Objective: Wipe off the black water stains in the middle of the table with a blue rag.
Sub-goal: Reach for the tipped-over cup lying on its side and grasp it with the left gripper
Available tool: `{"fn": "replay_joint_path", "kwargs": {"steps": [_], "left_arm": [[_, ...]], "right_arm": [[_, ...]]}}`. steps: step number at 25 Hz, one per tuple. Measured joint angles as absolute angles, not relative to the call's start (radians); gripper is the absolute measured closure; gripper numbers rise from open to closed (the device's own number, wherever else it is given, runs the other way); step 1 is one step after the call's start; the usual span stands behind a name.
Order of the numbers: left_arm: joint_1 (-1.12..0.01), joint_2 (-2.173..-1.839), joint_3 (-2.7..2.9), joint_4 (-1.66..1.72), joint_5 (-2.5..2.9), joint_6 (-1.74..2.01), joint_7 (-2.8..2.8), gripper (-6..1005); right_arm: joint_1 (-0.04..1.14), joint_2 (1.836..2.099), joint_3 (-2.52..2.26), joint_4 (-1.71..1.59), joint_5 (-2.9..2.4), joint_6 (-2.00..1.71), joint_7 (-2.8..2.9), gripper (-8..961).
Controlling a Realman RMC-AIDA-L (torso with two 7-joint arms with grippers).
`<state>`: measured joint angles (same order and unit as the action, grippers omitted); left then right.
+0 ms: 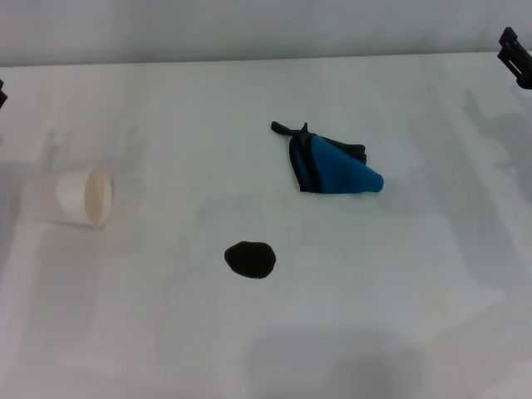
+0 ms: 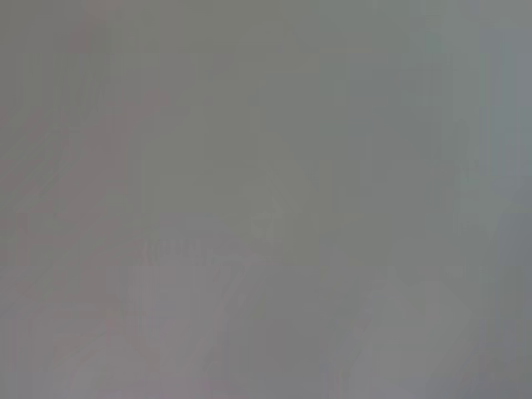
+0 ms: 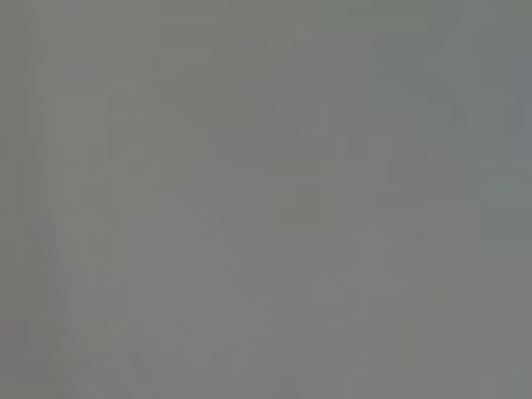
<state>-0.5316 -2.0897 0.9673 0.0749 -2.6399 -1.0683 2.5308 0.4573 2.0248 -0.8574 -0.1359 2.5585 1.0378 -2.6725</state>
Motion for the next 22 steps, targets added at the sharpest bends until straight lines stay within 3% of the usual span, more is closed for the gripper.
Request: {"fn": "replay_joint_path", "kwargs": {"steps": [22], "left_arm": [[-0.473,-2.083,1.011,0.069,-2.637,-1.195,2.531,112]], "right_arm": [[0.428,2.025,-0.863,-0.104,2.552,1.110,-2.626,92]]}}
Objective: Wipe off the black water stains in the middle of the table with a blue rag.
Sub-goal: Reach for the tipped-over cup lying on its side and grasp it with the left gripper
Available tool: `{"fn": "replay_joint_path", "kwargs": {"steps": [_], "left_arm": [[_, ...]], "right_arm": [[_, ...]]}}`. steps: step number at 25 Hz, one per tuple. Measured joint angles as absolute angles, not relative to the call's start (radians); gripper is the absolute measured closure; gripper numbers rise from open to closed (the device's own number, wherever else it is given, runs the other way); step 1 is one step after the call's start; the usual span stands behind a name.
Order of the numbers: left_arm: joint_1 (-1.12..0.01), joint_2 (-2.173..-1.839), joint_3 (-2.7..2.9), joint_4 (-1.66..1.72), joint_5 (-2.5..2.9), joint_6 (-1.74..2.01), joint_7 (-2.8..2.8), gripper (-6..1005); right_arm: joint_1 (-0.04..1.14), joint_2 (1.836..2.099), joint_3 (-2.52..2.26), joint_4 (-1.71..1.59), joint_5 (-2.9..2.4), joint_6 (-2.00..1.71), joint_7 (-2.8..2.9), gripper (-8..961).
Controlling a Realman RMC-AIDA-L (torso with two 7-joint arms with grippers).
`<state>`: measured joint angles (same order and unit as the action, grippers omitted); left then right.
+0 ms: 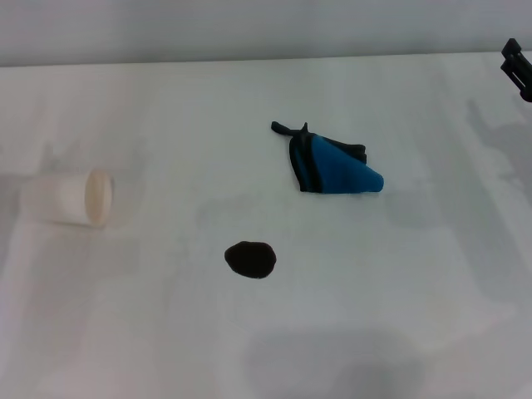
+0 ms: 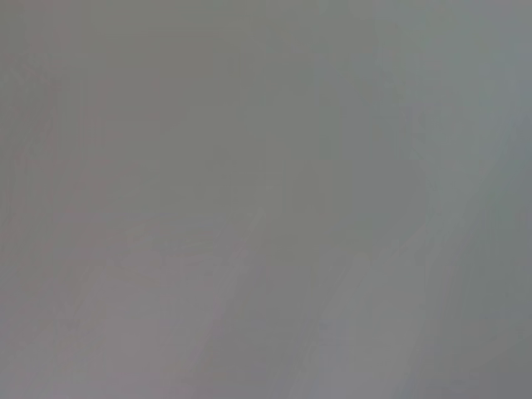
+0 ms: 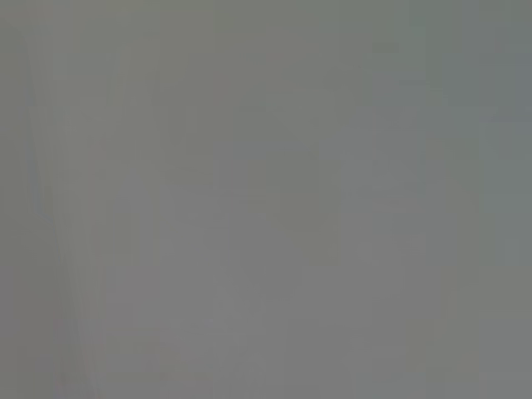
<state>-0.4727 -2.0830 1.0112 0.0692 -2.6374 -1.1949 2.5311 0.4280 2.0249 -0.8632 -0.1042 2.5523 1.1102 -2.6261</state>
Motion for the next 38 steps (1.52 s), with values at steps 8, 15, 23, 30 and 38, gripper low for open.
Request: {"fn": "replay_joint_path", "kwargs": {"steps": [8,15,23,30,38], "left_arm": [[-0.452,-2.024,1.273,0.264,-2.632,-1.166,2.387,111],[-0.461,-1.909,1.320,0.416,-2.448,-1.141,2.067,112],[-0.464,-1.817,1.230,0.610,-2.060,-1.059,1.751,112],[-0.516,-1.800,1.021,0.867,-1.477,-1.152,1.559,112],[-0.653,-1.762,0.890,0.974,-1.171,-1.480,1.496,111]], "right_arm": [[0.429,2.024,-0.863,-0.104,2.552,1.111,-2.626,94],[0.425,2.021,-0.862,-0.105,2.551,1.111,-2.626,97],[0.416,2.020,-0.858,-0.105,2.551,1.111,-2.626,99],[0.412,2.018,-0.857,-0.114,2.556,1.111,-2.626,101],[0.403,2.013,-0.857,-0.140,2.557,1.111,-2.626,104]]}}
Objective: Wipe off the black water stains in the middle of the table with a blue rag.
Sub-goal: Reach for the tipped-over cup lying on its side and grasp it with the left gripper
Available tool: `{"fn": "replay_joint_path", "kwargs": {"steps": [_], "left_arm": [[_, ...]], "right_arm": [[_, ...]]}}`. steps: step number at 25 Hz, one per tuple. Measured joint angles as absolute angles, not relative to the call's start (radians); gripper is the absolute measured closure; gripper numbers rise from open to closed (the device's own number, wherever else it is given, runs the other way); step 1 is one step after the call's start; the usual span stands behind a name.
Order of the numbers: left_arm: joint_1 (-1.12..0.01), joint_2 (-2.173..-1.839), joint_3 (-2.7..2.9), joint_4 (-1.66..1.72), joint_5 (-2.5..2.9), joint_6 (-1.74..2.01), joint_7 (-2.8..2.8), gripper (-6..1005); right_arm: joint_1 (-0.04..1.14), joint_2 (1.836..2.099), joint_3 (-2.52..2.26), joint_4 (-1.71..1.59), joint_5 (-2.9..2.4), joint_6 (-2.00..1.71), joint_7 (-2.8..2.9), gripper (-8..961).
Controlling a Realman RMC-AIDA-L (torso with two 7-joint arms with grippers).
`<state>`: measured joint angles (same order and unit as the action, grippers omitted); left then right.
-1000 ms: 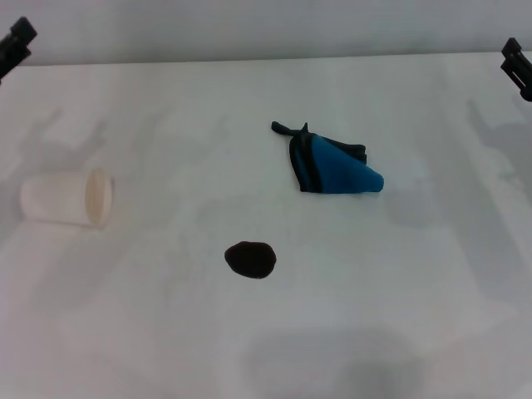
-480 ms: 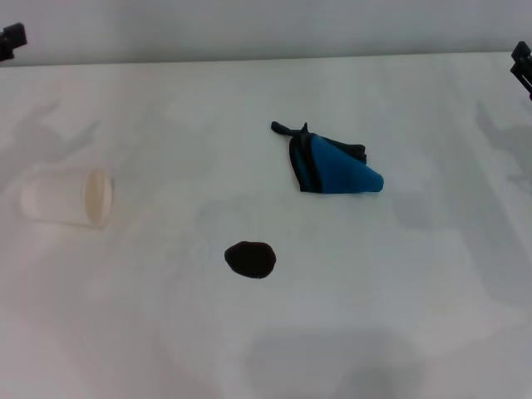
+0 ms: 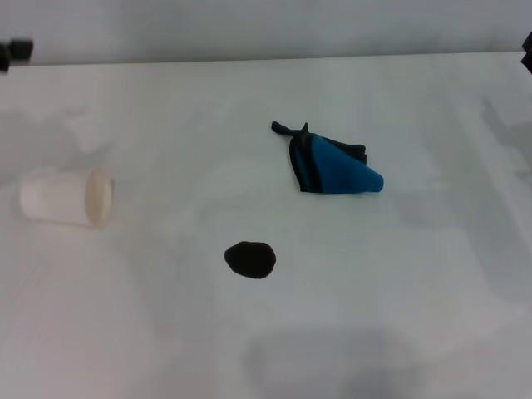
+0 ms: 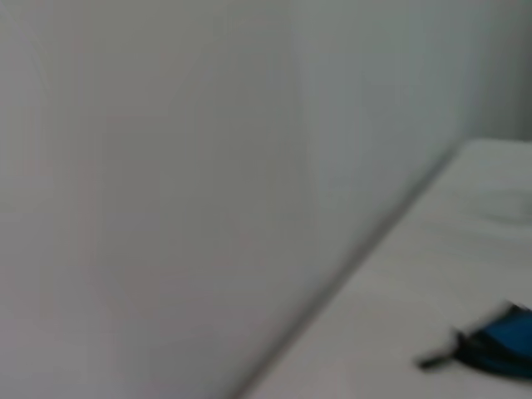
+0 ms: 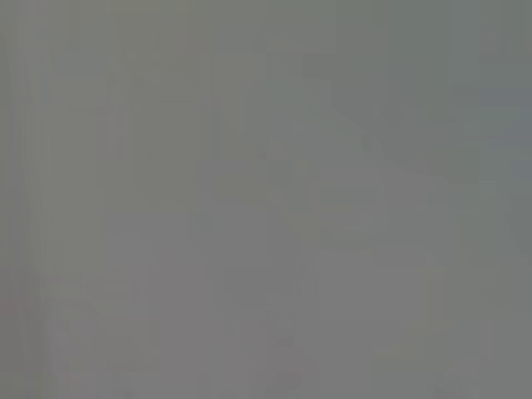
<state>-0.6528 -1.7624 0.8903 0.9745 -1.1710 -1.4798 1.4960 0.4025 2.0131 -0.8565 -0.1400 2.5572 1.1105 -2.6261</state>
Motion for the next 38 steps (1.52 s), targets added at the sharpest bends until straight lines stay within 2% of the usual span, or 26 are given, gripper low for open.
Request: {"fn": "replay_joint_path", "kwargs": {"steps": [4,12,18,25,38], "left_arm": [[-0.725,-1.740,0.883,0.993,-1.010,-1.615,1.450,112],[-0.771,-1.768,0.890,1.053,-0.759,-1.697,1.501,112],[-0.778,-1.829,0.891,1.056,-0.638,-1.728,1.610,112],[-0.782,-1.936,0.928,1.053,-0.433,-1.651,1.665,111],[-0.788,-1.981,1.032,1.033,-0.385,-1.506,1.674,112]], "right_arm": [[0.390,2.013,-0.840,-0.149,2.558,1.115,-2.616,105],[0.347,2.022,-0.829,-0.120,2.559,1.217,-2.525,107],[0.345,2.022,-0.783,-0.036,2.559,1.260,-2.508,109],[0.348,2.023,-0.778,-0.004,2.556,1.263,-2.508,112],[0.350,2.019,-0.739,-0.009,2.558,1.255,-2.508,116]]}}
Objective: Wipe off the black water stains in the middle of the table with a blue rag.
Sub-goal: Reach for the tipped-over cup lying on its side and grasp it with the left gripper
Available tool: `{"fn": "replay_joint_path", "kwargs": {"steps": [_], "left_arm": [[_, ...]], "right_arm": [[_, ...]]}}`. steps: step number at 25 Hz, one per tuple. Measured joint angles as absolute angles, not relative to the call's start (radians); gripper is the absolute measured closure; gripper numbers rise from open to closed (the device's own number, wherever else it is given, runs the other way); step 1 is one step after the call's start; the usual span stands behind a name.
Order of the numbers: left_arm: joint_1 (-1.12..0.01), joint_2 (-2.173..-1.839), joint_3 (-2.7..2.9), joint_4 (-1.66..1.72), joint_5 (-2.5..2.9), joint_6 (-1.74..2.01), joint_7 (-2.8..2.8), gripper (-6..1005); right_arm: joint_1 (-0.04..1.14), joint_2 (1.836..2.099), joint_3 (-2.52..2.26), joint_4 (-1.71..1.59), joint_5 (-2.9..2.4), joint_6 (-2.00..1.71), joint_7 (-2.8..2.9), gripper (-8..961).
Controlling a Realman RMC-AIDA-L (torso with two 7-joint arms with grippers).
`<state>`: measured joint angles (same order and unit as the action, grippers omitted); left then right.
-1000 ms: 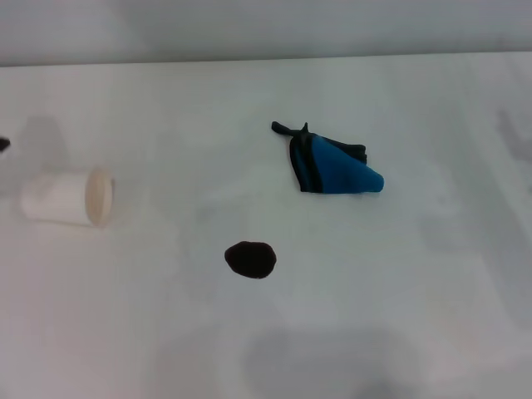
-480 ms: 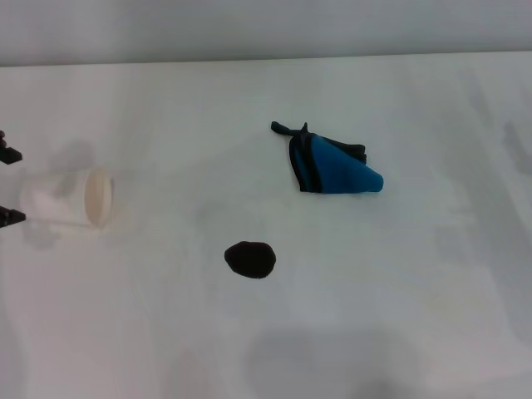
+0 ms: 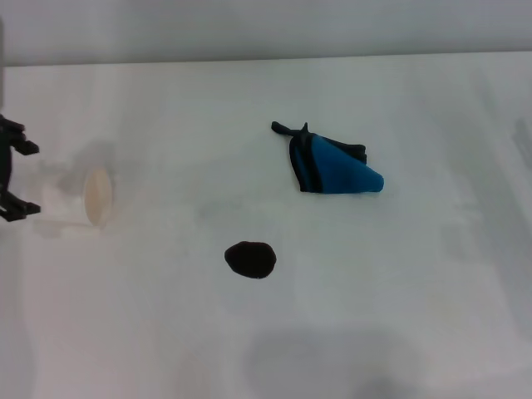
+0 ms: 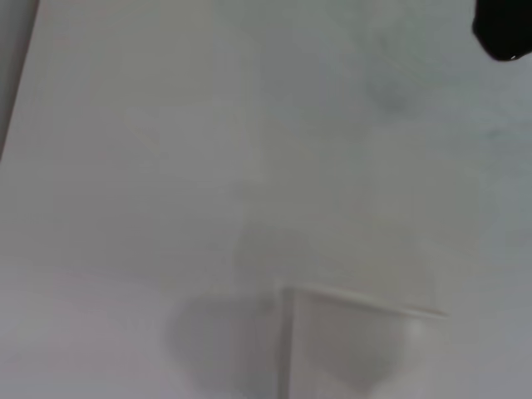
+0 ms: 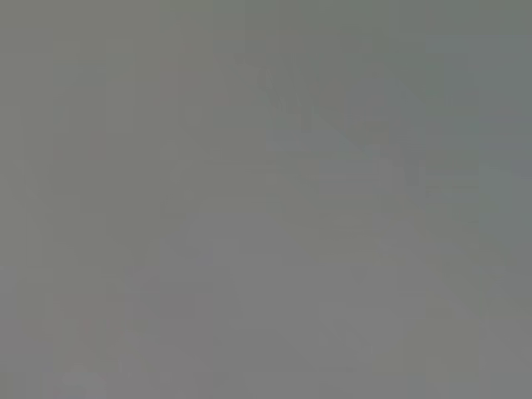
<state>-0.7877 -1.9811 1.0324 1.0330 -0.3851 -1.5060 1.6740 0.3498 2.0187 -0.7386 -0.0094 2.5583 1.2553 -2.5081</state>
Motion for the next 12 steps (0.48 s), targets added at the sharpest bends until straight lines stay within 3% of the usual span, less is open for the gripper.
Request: {"fn": "replay_joint_path", "kwargs": {"steps": [12], "left_arm": [[-0.812,-2.018,1.084,0.906,-0.348,-1.342,1.690,111]], "right_arm": [[0.349,2.018,-0.737,-0.012,2.559,1.256,-2.508,119]]}}
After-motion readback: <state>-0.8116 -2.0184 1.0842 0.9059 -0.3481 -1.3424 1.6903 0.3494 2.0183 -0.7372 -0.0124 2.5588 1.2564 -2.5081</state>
